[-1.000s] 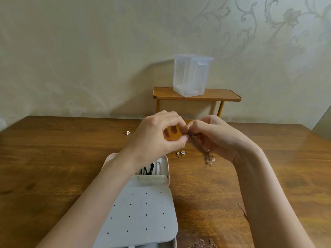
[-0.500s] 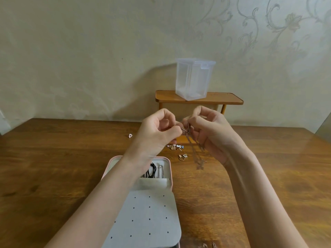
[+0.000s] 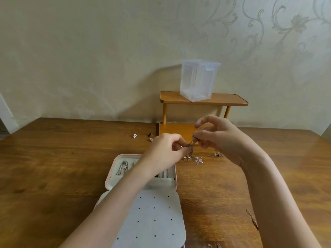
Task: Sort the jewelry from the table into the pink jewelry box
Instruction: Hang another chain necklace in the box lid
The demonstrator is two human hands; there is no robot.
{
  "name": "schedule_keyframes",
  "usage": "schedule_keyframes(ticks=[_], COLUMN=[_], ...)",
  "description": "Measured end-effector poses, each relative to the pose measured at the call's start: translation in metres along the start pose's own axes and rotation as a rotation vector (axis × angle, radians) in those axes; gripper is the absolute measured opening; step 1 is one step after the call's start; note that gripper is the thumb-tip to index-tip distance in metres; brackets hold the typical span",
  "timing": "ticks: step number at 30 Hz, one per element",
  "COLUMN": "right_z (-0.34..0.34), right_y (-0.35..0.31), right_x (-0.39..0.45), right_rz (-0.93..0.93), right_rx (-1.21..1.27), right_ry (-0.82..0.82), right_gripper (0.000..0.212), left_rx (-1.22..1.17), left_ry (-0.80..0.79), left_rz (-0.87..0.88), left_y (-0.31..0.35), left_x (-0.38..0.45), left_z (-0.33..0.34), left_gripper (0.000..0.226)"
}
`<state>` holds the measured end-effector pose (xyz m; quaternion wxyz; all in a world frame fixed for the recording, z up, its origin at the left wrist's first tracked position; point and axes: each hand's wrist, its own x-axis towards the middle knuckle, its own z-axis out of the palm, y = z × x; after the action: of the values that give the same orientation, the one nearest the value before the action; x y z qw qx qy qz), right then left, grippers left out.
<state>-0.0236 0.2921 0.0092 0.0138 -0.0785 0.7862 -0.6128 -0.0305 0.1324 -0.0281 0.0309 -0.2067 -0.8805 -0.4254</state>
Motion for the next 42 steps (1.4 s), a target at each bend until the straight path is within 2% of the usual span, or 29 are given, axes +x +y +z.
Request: schedule_keyframes(ticks=[3, 8, 14, 18, 22, 25, 27, 29, 31, 35, 37, 40, 42], right_z=[0.000, 0.013, 0.001, -0.009, -0.007, -0.009, -0.009, -0.006, -0.003, -0.006, -0.003, 0.004, 0.007], right_y=[-0.001, 0.000, -0.002, 0.000, 0.003, 0.000, -0.002, -0.004, -0.004, -0.004, -0.003, -0.002, -0.004], right_x=[-0.001, 0.002, 0.002, 0.002, 0.004, 0.000, -0.003, -0.004, -0.004, -0.004, -0.002, 0.001, 0.001], right_rz=[0.014, -0.017, -0.014, 0.022, 0.045, 0.037, 0.028, -0.010, -0.044, -0.080, -0.099, -0.104, -0.101], right_rx=[0.118, 0.000, 0.232, 0.364, 0.455, 0.387, 0.132, -0.214, -0.320, -0.223, -0.119, -0.032, 0.067], right_ry=[-0.013, 0.034, 0.070, 0.058, 0.017, -0.076, -0.104, -0.060, -0.010, 0.134, 0.218, 0.305, 0.263], right_gripper=[0.013, 0.018, 0.019, 0.022, 0.013, 0.002, 0.011, 0.004, 0.010, 0.014, 0.015, 0.015, 0.015], left_rx=[-0.029, 0.067, -0.027, -0.167, -0.179, -0.258, -0.348, -0.387, -0.354, -0.286, -0.320, -0.313, -0.331], left_ry=[-0.032, -0.032, 0.132, 0.138, 0.158, 0.154, 0.155, 0.124, 0.049, -0.181, -0.237, -0.122, -0.037], left_rz=[0.004, 0.047, 0.105, 0.082, 0.057, -0.001, -0.047, -0.075, -0.092, -0.175, -0.196, -0.188, -0.177], left_y=[0.002, 0.003, 0.000, 0.000, -0.003, -0.005, -0.004, -0.002, 0.001, 0.002, 0.004, 0.006, 0.005], left_x=[0.000, -0.001, 0.001, 0.000, 0.000, 0.001, 0.000, -0.001, -0.001, -0.004, -0.005, -0.004, -0.004], left_z=[0.000, 0.002, -0.012, -0.023, -0.024, -0.025, -0.026, -0.027, -0.027, -0.028, -0.027, -0.026, -0.026], left_gripper=[0.005, 0.010, 0.007, 0.008, 0.005, 0.007, 0.008, 0.009, 0.012, 0.015, 0.014, 0.013, 0.011])
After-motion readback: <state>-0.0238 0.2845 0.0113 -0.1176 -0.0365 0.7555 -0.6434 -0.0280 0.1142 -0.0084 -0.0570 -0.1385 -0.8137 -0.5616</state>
